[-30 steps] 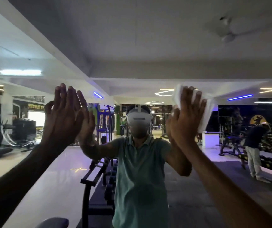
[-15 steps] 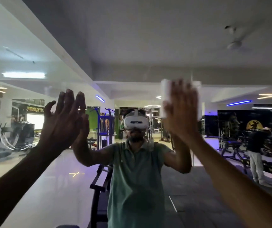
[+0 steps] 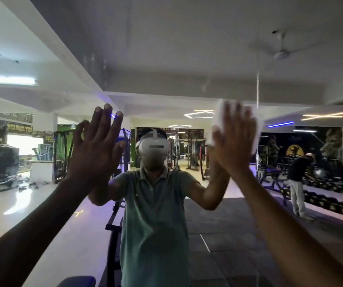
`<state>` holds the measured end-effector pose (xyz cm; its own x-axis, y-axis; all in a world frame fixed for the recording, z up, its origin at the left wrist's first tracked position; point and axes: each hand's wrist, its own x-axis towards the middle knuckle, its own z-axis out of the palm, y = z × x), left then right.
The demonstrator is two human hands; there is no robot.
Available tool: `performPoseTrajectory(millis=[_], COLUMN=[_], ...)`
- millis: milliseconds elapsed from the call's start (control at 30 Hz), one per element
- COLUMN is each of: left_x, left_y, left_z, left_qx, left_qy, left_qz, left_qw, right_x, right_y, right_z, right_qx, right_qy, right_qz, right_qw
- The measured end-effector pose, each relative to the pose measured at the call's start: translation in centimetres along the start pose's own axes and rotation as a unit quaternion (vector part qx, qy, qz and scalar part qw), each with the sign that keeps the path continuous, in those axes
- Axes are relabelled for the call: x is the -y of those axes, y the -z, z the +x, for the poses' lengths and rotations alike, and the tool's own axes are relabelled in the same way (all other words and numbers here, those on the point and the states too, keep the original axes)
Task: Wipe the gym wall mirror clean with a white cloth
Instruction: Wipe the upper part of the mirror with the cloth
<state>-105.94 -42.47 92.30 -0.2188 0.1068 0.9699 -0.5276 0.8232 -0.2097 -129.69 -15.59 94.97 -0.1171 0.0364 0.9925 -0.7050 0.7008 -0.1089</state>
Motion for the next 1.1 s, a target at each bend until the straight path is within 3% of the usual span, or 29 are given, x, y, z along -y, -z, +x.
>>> performPoseTrajectory(millis=[67, 100, 133, 200, 267, 333, 367, 467, 533, 600, 633, 700, 767, 833, 867, 1000, 1100], left_x=[-0.3, -0.5, -0.6, -0.8, -0.8, -0.7, -0.6, -0.2, -0.2, -0.9, -1.6, -3.2, -5.0, -5.9, -5.9, -4.7, -4.4], left_y=[-0.2, -0.3, -0.4, -0.4, -0.3, -0.2, -0.2, -0.2, -0.4, -0.6, -0.5, -0.3, -0.5, -1.0, -1.2, -1.1, -1.4], left_z=[-0.1, -0.1, -0.1, 0.0, 0.0, 0.0, 0.0, 0.1, -0.1, -0.1, -0.1, -0.1, -0.9, -2.3, -2.8, -3.3, -3.2], left_qx=[-0.003, -0.006, -0.009, -0.015, -0.02, -0.02, -0.019, -0.026, -0.031, -0.04, -0.044, -0.045, -0.039, -0.036, -0.036, -0.026, -0.04], left_qy=[0.012, 0.016, 0.019, 0.026, 0.027, 0.021, 0.018, 0.007, 0.012, 0.026, 0.038, 0.07, 0.074, 0.059, 0.053, 0.027, 0.005], left_qz=[-0.014, -0.017, -0.018, -0.019, -0.018, -0.013, -0.012, 0.0, 0.001, -0.007, -0.016, -0.038, -0.04, -0.039, -0.039, -0.042, -0.049], left_qw=[1.0, 1.0, 1.0, 0.999, 0.999, 1.0, 1.0, 1.0, 0.999, 0.999, 0.998, 0.996, 0.996, 0.997, 0.997, 0.998, 0.998], right_x=[1.1, 3.4, 6.1, 10.5, 10.9, 7.6, 5.5, -1.1, -1.8, 1.5, 3.8, 7.8, 8.5, 5.7, 3.9, -2.3, 0.7], right_y=[0.1, 0.0, -0.1, -0.1, -0.1, -0.4, -0.6, -0.5, -0.1, -0.4, -0.4, -0.6, -0.4, -0.8, -1.0, -0.6, -0.7], right_z=[-0.5, -2.3, -4.9, -10.8, -13.4, -10.1, -7.9, -1.7, -0.9, -3.9, -6.5, -12.5, -15.7, -14.1, -12.5, -6.2, -4.6], right_qx=[-0.02, -0.021, -0.007, 0.066, 0.126, 0.111, 0.088, 0.023, -0.014, -0.02, -0.005, 0.066, 0.125, 0.125, 0.119, 0.036, -0.001], right_qy=[-0.122, -0.133, -0.099, 0.08, 0.247, 0.325, 0.317, 0.102, -0.088, -0.154, -0.116, 0.049, 0.206, 0.293, 0.293, 0.074, -0.094], right_qz=[0.007, 0.009, 0.025, 0.072, 0.072, 0.077, 0.069, 0.028, 0.021, 0.024, 0.035, 0.063, 0.069, 0.077, 0.076, 0.029, 0.016], right_qw=[0.992, 0.991, 0.995, 0.992, 0.958, 0.936, 0.942, 0.994, 0.996, 0.988, 0.993, 0.995, 0.968, 0.945, 0.945, 0.996, 0.995])
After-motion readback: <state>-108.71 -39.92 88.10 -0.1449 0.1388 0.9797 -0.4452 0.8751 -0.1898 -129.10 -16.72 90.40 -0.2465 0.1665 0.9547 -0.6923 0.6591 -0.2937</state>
